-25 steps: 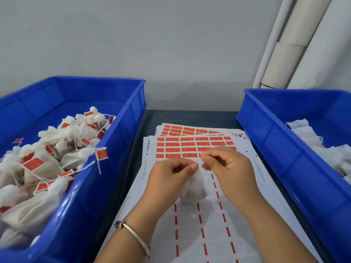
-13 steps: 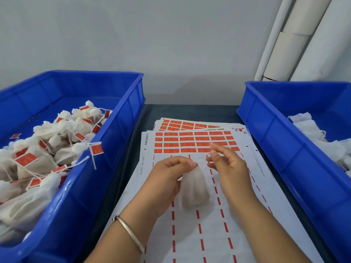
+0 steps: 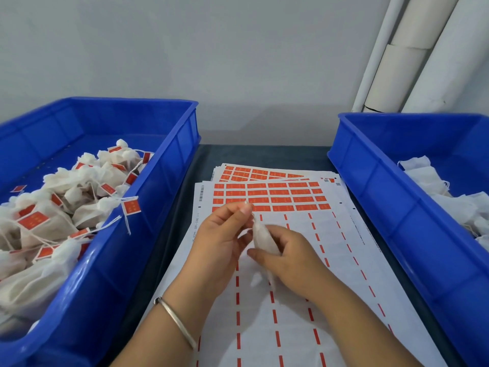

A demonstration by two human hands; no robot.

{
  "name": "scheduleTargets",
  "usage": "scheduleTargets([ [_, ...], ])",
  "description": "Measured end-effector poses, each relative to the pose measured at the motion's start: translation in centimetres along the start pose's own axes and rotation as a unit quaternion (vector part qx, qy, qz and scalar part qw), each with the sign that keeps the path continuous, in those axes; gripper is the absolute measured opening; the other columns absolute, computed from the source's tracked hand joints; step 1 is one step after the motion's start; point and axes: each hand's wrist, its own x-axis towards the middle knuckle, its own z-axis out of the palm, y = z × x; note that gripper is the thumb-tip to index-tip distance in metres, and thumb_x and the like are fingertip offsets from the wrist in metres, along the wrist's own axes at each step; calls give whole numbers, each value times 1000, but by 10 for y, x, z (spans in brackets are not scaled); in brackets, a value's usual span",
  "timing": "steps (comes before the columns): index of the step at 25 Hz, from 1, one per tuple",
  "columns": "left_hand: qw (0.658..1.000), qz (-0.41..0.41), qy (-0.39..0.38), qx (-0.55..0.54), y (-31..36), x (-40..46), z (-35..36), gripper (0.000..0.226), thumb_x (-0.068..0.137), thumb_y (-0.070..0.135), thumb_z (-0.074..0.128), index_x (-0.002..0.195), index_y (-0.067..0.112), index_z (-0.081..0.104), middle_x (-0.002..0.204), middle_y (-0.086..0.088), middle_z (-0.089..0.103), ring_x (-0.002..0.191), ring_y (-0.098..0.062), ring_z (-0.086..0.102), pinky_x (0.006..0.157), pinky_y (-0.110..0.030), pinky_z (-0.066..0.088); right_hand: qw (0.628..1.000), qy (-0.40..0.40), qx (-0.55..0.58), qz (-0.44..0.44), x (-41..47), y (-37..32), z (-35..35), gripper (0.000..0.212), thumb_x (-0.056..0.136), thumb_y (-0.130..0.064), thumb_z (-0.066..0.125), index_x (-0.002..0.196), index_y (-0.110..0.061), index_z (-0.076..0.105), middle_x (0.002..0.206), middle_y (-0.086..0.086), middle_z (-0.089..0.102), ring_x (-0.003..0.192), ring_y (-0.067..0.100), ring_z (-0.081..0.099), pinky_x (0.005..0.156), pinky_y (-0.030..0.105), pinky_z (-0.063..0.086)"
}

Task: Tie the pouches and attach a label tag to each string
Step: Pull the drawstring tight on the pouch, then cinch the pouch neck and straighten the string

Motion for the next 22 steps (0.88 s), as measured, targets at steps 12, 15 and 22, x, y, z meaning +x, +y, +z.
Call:
scheduleTargets([
  [12,973,-53,215,-59,0,20,-14,10,85,24,66,78,20,72,70,12,71,84,-12,64,64,-24,52,850,-17,517,97,1,-3,-30,15,76,-25,65,69,-14,74,69,7,63,68,16,66,74,36,56],
  [15,974,-28,212,72,-6,20,-10,12,84,20,67,73,21,70,67,17,68,80,-12,65,59,-21,50,794,27,592,132,4,1,-32,13,70,-26,70,74,-15,76,72,8,65,65,16,66,68,37,56],
  [22,893,128,21,430,-22,3,-2,14,79,26,72,69,34,65,86,28,60,91,3,55,72,-10,45,825,89,543,127,7,7,-38,14,76,-36,69,86,-29,77,106,0,72,83,18,66,72,32,55],
])
